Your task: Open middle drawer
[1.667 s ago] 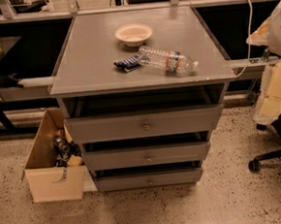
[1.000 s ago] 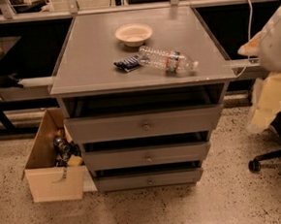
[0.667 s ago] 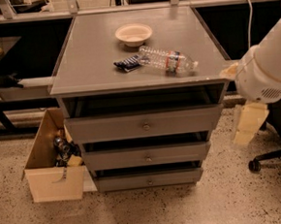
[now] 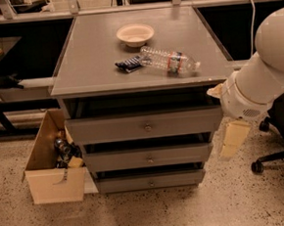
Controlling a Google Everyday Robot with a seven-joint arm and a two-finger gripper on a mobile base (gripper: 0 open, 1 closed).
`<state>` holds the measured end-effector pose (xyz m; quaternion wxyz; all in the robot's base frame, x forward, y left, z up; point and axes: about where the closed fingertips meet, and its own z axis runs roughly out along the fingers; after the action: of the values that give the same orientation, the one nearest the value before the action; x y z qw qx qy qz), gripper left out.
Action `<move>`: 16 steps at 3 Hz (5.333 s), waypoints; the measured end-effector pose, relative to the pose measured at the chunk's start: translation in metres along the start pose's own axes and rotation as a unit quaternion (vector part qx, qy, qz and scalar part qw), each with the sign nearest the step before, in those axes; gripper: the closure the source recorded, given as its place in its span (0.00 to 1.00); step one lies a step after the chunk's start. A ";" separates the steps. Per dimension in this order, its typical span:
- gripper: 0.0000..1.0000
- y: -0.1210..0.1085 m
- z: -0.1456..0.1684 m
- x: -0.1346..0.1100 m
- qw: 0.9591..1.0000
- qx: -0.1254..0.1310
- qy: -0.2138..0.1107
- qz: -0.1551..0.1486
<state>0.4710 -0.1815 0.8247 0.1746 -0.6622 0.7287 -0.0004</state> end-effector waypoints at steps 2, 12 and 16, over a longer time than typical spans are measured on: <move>0.00 0.025 0.113 0.016 0.998 -0.051 -0.030 -0.031; 0.00 0.024 0.366 0.022 0.986 -0.032 -0.146 -0.076; 0.00 -0.023 0.438 0.038 0.986 0.002 -0.133 -0.100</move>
Offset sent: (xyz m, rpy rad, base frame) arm 0.0021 0.0182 -0.1862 0.0678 0.1227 0.1569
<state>0.6026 -0.1194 0.4091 0.2705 -0.7257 0.6289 0.0688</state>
